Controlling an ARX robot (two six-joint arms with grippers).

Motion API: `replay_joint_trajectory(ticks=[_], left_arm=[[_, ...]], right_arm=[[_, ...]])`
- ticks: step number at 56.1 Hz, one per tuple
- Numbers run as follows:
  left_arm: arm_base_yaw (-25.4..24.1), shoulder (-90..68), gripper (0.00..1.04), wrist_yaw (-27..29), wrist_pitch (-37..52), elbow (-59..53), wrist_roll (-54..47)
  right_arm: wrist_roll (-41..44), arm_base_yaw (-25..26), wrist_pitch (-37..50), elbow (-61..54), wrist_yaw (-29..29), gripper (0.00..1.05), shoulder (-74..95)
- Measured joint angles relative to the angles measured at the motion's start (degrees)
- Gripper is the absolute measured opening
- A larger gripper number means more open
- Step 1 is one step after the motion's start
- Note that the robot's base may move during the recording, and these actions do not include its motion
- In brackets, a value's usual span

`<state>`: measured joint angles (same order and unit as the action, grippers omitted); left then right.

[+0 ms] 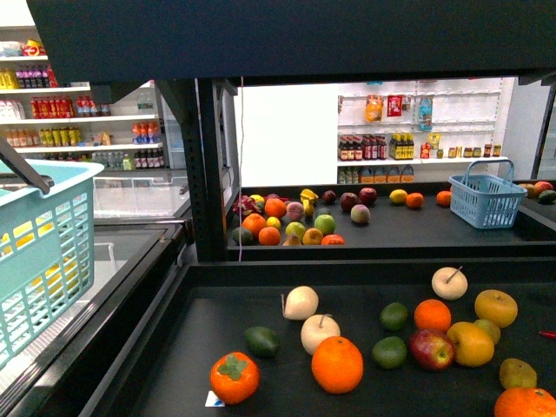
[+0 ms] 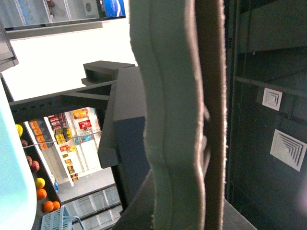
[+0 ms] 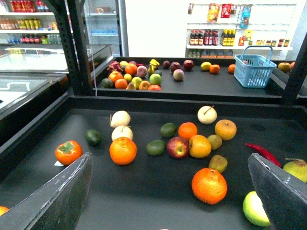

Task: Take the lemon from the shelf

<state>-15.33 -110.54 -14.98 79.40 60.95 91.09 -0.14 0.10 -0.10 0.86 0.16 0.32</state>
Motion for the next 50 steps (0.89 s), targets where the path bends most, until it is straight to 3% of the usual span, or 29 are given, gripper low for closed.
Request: replay_joint_trajectory(ticks=[50], left_arm=[[-2.19,-8.55,0.07,-2.19,0.20,-0.24,5.11]], right_arm=[[0.00,0.00,0.00,0.00,-0.02,0.97,0.00]])
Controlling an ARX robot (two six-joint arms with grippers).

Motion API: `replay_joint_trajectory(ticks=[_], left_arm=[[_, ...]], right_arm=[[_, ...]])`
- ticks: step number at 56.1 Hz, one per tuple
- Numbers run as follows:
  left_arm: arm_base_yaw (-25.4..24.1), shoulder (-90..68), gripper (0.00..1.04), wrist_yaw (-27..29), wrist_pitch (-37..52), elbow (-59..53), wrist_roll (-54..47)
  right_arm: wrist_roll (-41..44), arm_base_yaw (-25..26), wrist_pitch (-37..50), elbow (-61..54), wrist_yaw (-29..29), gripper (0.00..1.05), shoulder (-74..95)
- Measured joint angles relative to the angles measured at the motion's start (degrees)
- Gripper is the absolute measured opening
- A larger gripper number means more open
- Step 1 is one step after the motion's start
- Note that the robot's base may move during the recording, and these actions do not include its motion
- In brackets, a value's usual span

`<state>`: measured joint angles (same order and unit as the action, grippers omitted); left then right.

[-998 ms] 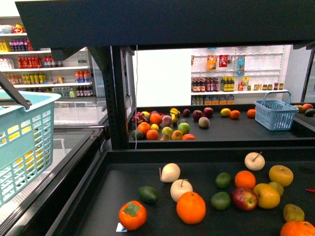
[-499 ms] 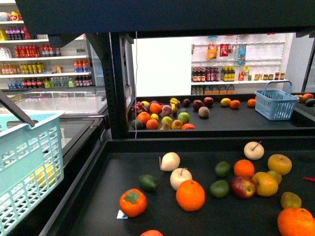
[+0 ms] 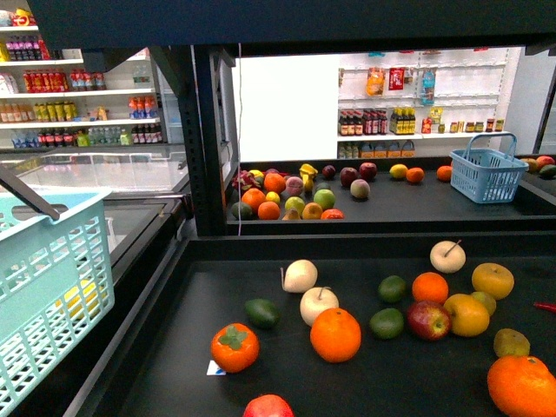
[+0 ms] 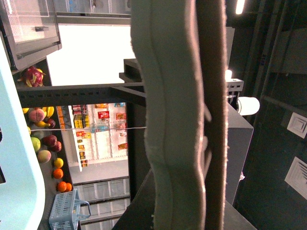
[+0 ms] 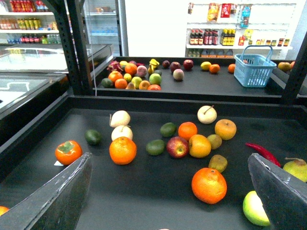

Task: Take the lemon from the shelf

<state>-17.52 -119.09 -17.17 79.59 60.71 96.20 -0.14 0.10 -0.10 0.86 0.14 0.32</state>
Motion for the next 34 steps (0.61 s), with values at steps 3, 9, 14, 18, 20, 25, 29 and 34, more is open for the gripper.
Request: replay_joint_trajectory(ticks=[3,9,14,18,20,25,29,34], left_arm=[[-0.07,0.00,0.13,-0.28,0.02,0.00,-0.17],[-0.13,0.02,0.29,-0.96,0.37,0.00,-0.07],[-0.13,0.02,0.49,-1.18,0.44,0.02,-0.04],[-0.11,-0.02,0.66,-1.14,0.44,0.00,-0.07],[-0.13,-0.02,0.74,-1.11,0.44,0.00,-0.07],[-0.13,-0.02,0.91,-1.09,0.44,0.00,-0.07],[-0.13,-0.02,0.99,-1.11,0.44,0.00,-0.11],[-0.13,-0.02,0.96,-1.36,0.44,0.00,-0.13]], right_arm=[[0.00,0.00,0.00,0.00,0.00,0.97,0.00],[0.00,0.00,0.00,0.00,0.00,0.97,0.00],[0.00,0.00,0.00,0.00,0.00,0.97,0.00],[0.00,0.00,0.00,0.00,0.00,0.97,0.00],[0.00,0.00,0.00,0.00,0.02,0.97,0.00],[0.00,0.00,0.00,0.00,0.00,0.97,0.00],[0.00,0.00,0.00,0.00,0.00,0.97,0.00],[0.00,0.00,0.00,0.00,0.00,0.97,0.00]])
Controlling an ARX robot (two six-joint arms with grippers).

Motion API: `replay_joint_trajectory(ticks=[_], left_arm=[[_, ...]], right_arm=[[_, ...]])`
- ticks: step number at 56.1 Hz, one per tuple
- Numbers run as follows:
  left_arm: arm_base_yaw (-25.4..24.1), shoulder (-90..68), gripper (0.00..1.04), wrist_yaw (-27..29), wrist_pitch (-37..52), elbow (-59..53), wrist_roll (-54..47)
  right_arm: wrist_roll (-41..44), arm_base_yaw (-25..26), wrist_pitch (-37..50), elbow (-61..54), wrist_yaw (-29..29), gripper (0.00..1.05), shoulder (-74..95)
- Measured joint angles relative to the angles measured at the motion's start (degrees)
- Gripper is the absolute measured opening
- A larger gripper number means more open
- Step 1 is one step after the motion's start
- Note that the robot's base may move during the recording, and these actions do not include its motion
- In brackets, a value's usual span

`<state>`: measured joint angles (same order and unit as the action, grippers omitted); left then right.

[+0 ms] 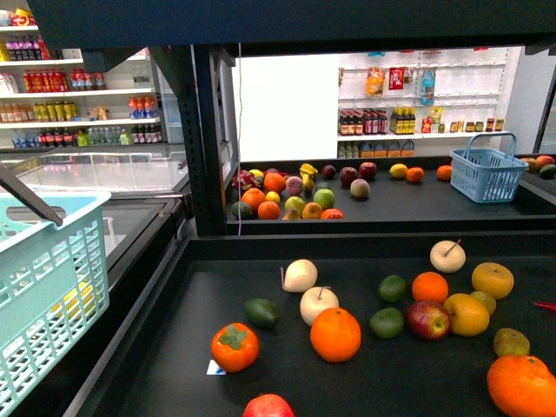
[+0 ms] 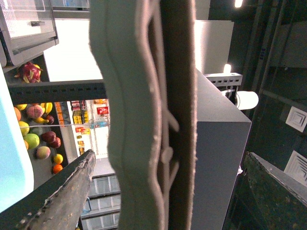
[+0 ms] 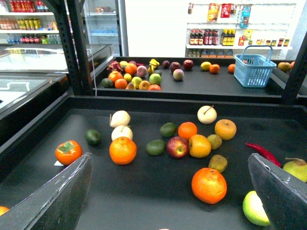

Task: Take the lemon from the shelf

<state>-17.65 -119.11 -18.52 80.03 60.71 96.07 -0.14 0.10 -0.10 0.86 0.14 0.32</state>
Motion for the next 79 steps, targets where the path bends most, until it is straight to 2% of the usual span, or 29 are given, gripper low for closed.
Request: replay_joint_trajectory(ticks=[8,12,20,49,60,65,69,73,79], left_arm=[[-0.66,0.28,0.96,-1.27,0.00,-0.48,-0.92],[-3.72,4.46,0.96,-7.06,-1.18,-5.33,-5.95],[-7.63,12.28,0.97,-7.19,-6.21,-7.87,-13.66],[-5.90,20.83,0.97,-9.03,-29.66,-8.81,-29.24],[-5.66,27.10,0.97,-8.41,-44.83,-8.79,-40.85],[-5.62,31.93,0.97,-6.23,-52.81,-8.79,-49.37],[-4.68,40.92,0.97,-3.85,-62.16,-10.62,-61.18],[-1.11,52.39,0.97,-1.60,-70.38,-15.52,-72.72],[5.77,64.98,0.97,2.12,-78.95,-20.74,-78.44]], right_arm=[[0.00,0.00,0.00,0.00,0.00,0.97,0.00],[0.00,0.00,0.00,0.00,0.02,0.97,-0.04],[0.00,0.00,0.00,0.00,0.02,0.97,-0.04],[0.00,0.00,0.00,0.00,0.02,0.97,-0.04],[0.00,0.00,0.00,0.00,0.02,0.97,-0.04],[0.00,0.00,0.00,0.00,0.04,0.97,-0.04],[0.00,0.00,0.00,0.00,0.02,0.97,-0.04],[0.00,0.00,0.00,0.00,0.02,0.97,-0.04],[0.00,0.00,0.00,0.00,0.02,0.97,-0.04]])
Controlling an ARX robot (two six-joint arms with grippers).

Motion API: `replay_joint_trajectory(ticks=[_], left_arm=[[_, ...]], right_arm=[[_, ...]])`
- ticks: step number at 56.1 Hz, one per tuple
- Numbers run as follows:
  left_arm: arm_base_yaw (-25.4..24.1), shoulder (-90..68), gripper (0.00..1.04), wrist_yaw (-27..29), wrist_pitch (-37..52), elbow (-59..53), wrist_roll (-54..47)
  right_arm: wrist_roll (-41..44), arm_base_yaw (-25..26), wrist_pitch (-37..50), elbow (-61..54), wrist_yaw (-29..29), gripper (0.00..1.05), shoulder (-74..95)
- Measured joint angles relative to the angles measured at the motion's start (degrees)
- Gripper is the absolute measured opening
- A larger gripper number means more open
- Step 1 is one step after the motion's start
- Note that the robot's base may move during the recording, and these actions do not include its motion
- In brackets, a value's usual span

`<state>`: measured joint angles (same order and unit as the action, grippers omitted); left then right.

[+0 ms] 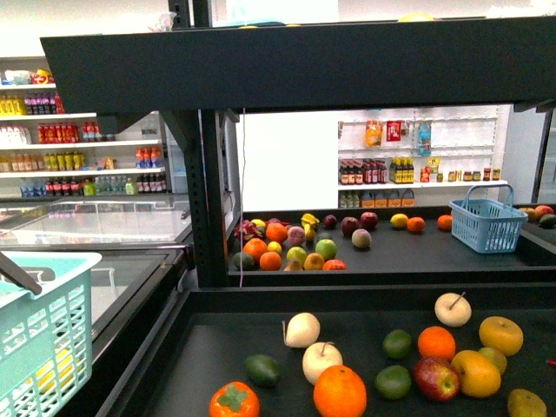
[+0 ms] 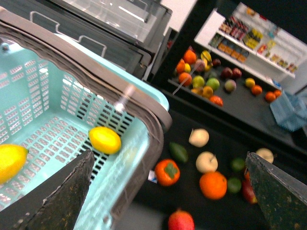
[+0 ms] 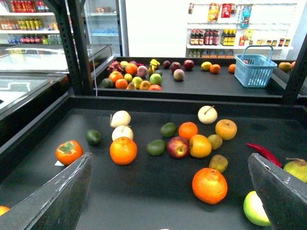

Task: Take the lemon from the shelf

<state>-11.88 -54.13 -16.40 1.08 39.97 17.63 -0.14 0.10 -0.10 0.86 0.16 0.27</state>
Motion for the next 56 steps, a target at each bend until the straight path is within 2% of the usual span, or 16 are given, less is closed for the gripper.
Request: replay_joint_trajectory(ticks=[2,6,9,17,22,30,38,56], left_arm=[[2.25,3.08,0.96,1.70,-1.49,-1.01,-1.40],[9.29,11.98,0.83,12.11,3.80,-6.43,-8.37],[11.08,17.81,0.74,14.69,3.50,-9.55,-11.80],[11.69,31.91,0.46,16.41,0.02,-19.39,-15.82],[11.74,37.35,0.30,16.41,0.98,-24.96,-16.44],[11.74,38.10,0.03,16.39,13.64,-37.13,-16.79],[11.78,38.69,0.03,16.46,14.62,-39.26,-17.00],[11.78,43.74,0.03,16.44,9.38,-39.26,-17.00]], right_arm=[[0.00,0.00,0.00,0.00,0.02,0.97,0.00],[0.00,0.00,0.00,0.00,0.00,0.97,0.00],[0.00,0.00,0.00,0.00,0.02,0.97,0.00],[0.00,0.00,0.00,0.00,-0.11,0.97,0.00],[0.00,0.00,0.00,0.00,-0.09,0.97,0.00],[0.00,0.00,0.00,0.00,-0.11,0.97,0.00],[0.00,0.00,0.00,0.00,-0.07,0.97,0.00],[0.00,0.00,0.00,0.00,0.00,0.97,0.00]])
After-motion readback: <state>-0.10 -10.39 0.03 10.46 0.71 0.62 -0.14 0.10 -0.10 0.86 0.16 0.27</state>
